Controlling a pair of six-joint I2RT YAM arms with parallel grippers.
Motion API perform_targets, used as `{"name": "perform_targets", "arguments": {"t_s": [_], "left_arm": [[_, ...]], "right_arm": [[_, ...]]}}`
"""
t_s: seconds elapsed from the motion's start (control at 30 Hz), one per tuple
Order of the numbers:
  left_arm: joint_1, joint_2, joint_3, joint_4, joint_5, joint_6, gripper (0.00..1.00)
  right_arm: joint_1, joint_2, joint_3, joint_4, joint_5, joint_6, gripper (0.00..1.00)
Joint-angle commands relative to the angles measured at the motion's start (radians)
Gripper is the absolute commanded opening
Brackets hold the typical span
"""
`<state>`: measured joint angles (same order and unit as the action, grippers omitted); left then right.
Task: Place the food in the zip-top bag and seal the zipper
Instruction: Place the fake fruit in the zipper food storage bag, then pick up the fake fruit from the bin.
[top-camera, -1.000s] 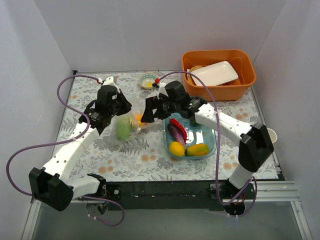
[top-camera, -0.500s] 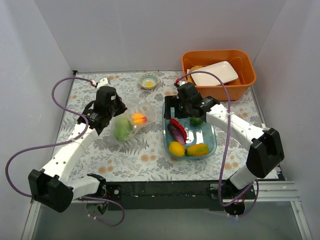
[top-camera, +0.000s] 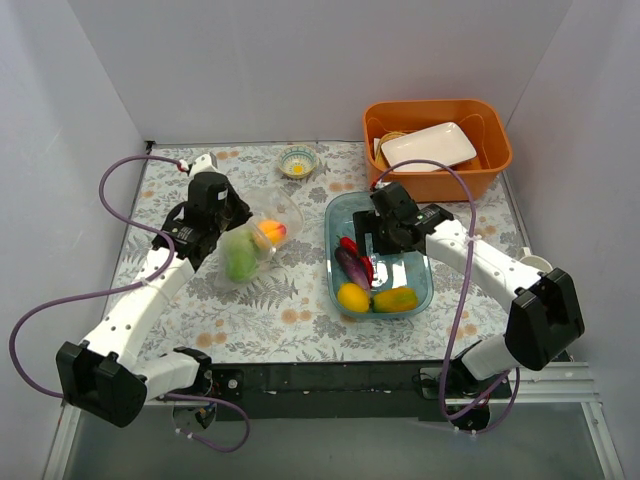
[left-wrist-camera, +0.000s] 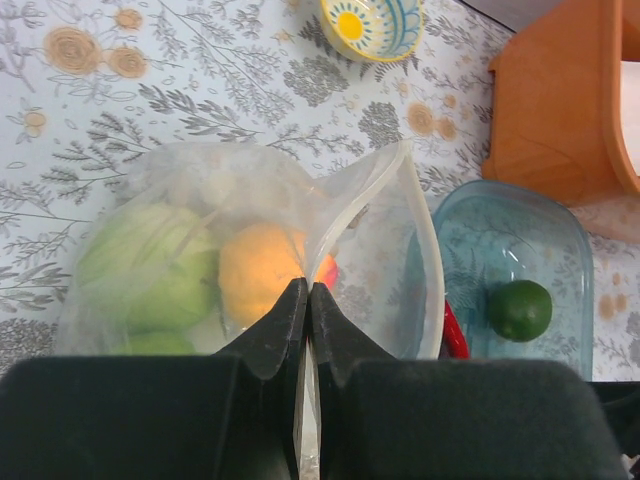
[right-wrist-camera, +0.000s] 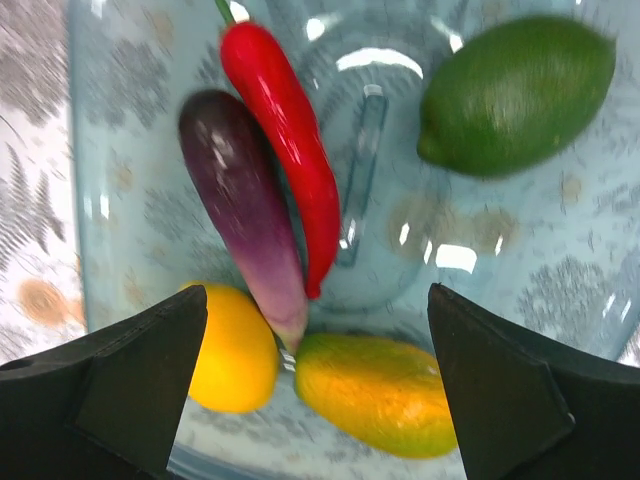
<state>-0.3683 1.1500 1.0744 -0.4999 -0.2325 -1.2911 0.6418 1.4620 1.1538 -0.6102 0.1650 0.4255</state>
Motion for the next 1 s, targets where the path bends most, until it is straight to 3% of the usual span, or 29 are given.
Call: {"name": "perform_targets", "arguments": {"t_s": [0.0,0.13,0.23,0.67,0.97], "left_arm": [[0.003,-0.010,-0.013,0.043,0.088,-0.005,0.00],[0.003,-0.003,-0.017,0.046,0.091,-0.001,0.00],[0.003,0.001,-0.014,0.052,0.093,0.009,0.00],[0.003,0.036,0.001,0.064,0.116,0.030,0.00],[0.003,0.040,-0.007,0.069,0.130,0.033,0.00]], "right_arm": [[-0.001,-0.045,-0.016,-0.144,-0.001,-0.028,0.98],[-0.001,-0.046,0.030,-0.299,0.086,-0.001,0.98],[-0.001,-0.064,0.050,-0.361,0.064,0.031,0.98],[-0.001,-0.146,-0.089,-0.358,-0.091,0.179,0.98],[-0.001,-0.128,-0.175,-0.327,-0.038,0.202,0.98]]}}
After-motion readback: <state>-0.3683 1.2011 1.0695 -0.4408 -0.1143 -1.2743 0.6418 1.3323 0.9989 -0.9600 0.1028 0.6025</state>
